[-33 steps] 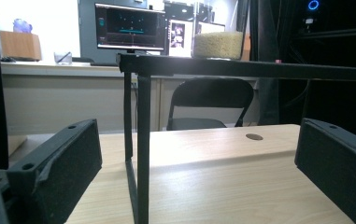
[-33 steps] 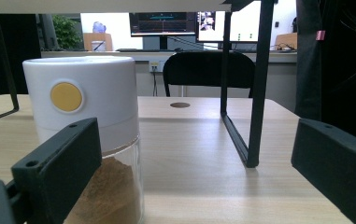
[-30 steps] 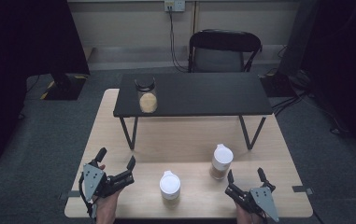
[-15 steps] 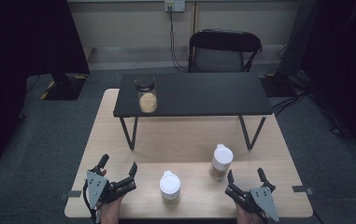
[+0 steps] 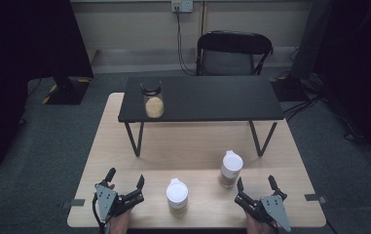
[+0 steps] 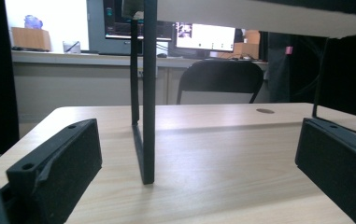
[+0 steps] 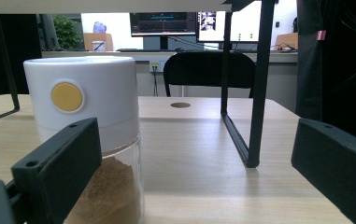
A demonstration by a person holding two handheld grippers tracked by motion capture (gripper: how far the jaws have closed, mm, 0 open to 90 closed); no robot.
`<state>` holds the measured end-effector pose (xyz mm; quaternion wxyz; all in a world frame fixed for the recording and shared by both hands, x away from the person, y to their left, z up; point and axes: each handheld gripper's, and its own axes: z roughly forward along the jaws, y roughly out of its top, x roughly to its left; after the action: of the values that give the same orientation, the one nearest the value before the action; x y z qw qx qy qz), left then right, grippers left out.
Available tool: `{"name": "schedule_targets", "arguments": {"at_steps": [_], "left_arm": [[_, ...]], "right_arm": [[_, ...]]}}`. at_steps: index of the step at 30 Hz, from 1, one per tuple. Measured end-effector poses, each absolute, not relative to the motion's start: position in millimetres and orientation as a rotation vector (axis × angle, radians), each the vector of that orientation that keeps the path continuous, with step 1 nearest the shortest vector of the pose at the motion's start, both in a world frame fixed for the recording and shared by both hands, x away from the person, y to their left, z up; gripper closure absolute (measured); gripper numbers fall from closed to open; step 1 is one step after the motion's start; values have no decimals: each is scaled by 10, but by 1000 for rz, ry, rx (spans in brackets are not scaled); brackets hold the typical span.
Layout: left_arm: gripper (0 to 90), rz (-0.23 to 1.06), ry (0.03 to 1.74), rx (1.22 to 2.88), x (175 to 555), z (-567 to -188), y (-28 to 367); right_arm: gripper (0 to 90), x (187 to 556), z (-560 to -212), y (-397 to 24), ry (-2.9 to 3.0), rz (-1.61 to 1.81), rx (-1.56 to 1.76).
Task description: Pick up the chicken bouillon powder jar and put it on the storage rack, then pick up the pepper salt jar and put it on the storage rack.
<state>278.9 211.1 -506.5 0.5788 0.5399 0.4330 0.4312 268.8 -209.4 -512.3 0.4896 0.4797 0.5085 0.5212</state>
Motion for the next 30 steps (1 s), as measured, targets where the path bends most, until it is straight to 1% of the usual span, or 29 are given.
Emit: {"name": "schedule_targets", "arguments": {"at_steps": [9,30], "left_arm": [[2,1047,1010,1296,2794,-5134,2075],[3,1055,1037,1292,2804,-5132,2068]], "right_arm": [[6,2688,-5122,-2094,1235,1266,1166],[6,2671,-5121,-2094,1229,1273,1150]]}}
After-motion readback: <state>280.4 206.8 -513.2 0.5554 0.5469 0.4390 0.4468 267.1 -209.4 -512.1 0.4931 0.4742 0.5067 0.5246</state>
